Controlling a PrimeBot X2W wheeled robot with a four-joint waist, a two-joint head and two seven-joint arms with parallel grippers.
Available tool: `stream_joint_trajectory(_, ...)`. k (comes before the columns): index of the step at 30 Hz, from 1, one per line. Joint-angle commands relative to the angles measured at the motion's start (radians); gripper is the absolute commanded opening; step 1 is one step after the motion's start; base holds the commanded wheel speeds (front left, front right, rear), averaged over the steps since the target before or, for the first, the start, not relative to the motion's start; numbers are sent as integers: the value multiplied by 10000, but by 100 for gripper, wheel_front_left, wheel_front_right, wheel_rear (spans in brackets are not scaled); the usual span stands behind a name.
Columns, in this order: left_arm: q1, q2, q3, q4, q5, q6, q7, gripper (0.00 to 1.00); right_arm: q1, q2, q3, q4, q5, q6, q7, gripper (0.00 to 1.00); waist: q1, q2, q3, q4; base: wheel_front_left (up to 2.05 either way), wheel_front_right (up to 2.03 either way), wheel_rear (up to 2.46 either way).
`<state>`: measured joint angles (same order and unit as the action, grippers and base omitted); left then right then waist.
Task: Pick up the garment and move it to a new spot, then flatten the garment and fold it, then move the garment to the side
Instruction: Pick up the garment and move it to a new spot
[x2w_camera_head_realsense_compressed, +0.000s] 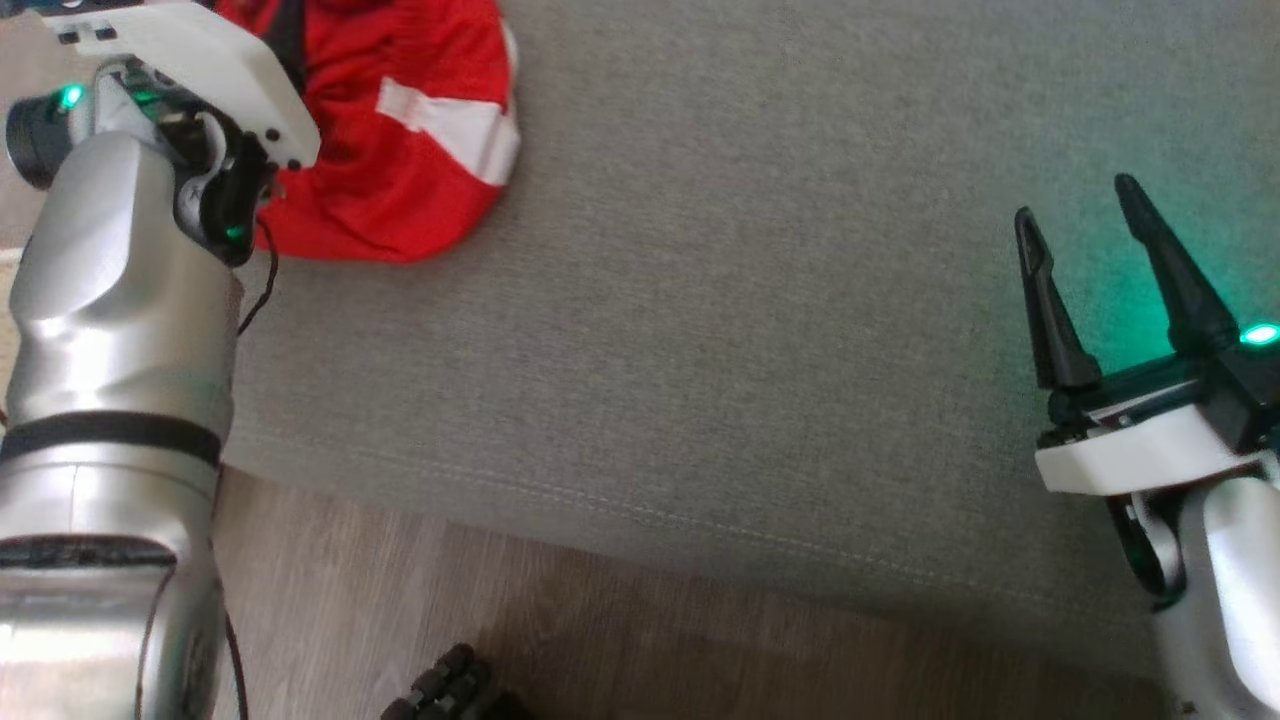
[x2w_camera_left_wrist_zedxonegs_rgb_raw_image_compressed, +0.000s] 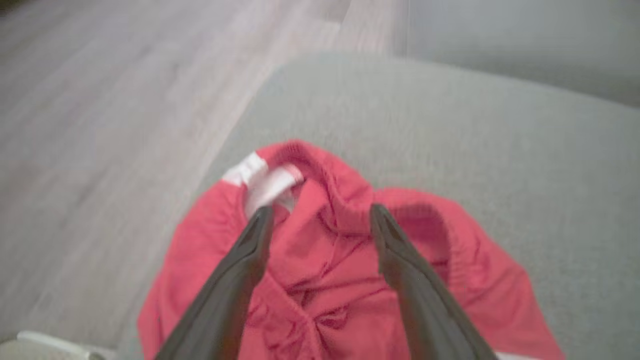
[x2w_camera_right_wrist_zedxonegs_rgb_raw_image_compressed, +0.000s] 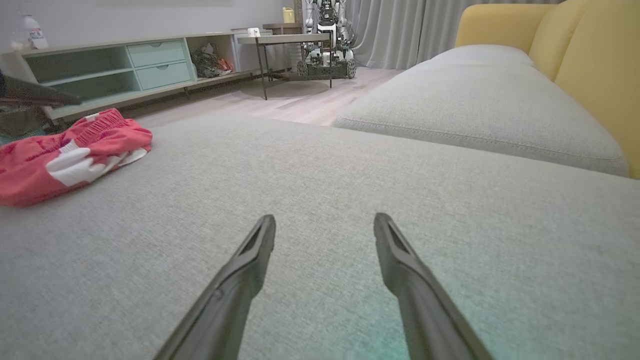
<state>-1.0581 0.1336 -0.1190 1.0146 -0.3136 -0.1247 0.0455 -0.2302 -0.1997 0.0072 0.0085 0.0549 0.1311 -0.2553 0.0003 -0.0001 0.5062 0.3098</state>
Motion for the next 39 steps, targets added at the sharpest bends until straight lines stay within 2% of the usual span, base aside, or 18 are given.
stream_joint_trajectory(1,-306,662,157,-175,-30,-51,73,100,-14,-88,219,-369,-59,-4,-65,100,-3,1,369,-287,0,0,0)
stream_joint_trajectory(6,-778,901,-107,1047,-50,-56,681,100,-271,-240,245,-580,-112,-4,-65,100,-3,1,845,-495,0,0,0)
stream_joint_trajectory(15,-982,965,-286,2133,-59,-18,508,100,-657,-221,189,-712,-162,-4,-65,100,-3,1,1375,-755,0,0,0)
stream_joint_trajectory(16,-983,984,-339,2139,-26,-21,309,4,-684,-197,174,-705,-165,-4,-65,100,-3,1,1391,-777,0,0,0)
stream_joint_trajectory(17,-987,1023,-372,2106,-7,-24,9,0,-715,-170,169,-694,-168,-4,-65,100,-3,1,1396,-803,0,0,0)
stream_joint_trajectory(22,-1009,1447,-589,1671,306,51,-2332,0,-830,57,190,-600,-133,-4,-65,100,-3,1,1127,-1004,0,0,0)
stream_joint_trajectory(24,-1011,1612,-660,1332,465,141,-2894,0,-824,166,165,-570,-112,-4,-65,100,-3,1,934,-1075,0,0,0)
stream_joint_trajectory(26,-960,1775,-664,738,603,224,-3049,0,-791,270,120,-531,-84,-4,-65,100,-3,1,707,-1136,0,0,0)
stream_joint_trajectory(30,-284,1992,-467,-1859,989,338,-3068,0,-712,529,41,-450,-9,-4,-65,100,-3,1,169,-1295,0,0,0)
stream_joint_trajectory(36,888,2095,-713,-4644,1702,179,-3071,0,-598,991,100,-351,143,-4,-65,100,-3,1,-768,-1814,0,0,0)
stream_joint_trajectory(38,1020,2119,-809,-4991,1805,148,-3071,0,-596,1063,133,-349,170,-4,-65,100,-3,1,-910,-1959,0,0,0)
stream_joint_trajectory(39,1250,2152,-1050,-5624,1992,94,-3071,0,-587,1198,182,-381,227,-4,-65,100,-3,1,-1142,-2292,0,0,0)
